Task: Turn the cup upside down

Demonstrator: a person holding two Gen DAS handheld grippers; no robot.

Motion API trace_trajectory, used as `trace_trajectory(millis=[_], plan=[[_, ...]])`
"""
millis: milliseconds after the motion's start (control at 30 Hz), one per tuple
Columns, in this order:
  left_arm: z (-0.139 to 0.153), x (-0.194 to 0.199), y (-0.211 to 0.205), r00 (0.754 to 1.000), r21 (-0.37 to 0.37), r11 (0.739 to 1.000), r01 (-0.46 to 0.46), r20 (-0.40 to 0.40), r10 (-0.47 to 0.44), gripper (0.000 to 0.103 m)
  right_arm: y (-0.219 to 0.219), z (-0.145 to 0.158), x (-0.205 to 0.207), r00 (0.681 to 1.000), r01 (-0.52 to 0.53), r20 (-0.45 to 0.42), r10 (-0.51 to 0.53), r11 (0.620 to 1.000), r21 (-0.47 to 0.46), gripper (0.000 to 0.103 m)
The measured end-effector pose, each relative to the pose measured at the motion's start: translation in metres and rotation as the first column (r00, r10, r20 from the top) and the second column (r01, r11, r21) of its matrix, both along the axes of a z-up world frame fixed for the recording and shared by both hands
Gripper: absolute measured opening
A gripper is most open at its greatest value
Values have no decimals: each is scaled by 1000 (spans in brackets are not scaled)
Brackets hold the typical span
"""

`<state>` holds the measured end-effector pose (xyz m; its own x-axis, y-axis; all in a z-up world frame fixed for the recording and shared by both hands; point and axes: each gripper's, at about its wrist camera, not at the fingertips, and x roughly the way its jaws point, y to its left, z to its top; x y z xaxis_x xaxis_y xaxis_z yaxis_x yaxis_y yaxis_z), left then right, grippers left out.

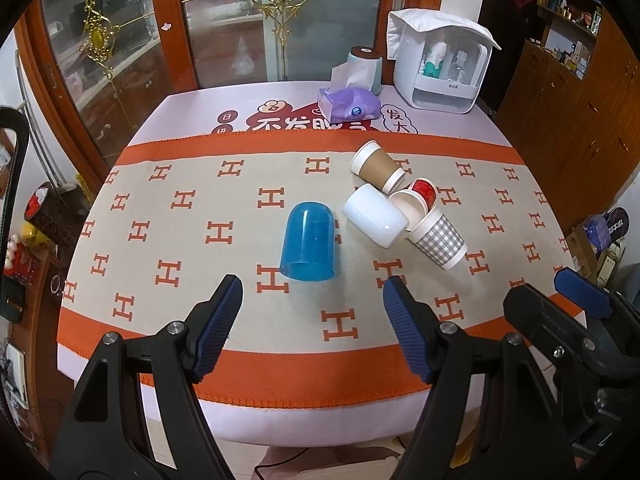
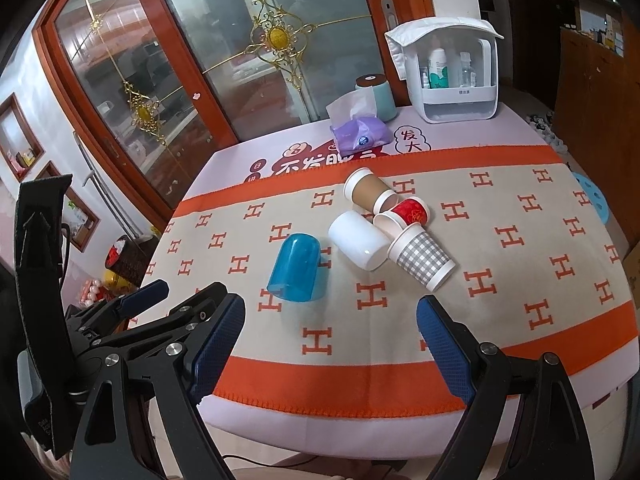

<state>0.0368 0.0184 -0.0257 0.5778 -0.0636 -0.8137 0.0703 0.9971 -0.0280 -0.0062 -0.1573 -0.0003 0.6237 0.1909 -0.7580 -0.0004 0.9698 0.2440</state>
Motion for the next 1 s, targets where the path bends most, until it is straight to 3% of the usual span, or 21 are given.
trace_trajectory(millis=[1000], plan=[[-13,29,11,999,-5,1000,30,-40,-30,71,14,-15,32,999,19,-45,-18,1000,19,89]])
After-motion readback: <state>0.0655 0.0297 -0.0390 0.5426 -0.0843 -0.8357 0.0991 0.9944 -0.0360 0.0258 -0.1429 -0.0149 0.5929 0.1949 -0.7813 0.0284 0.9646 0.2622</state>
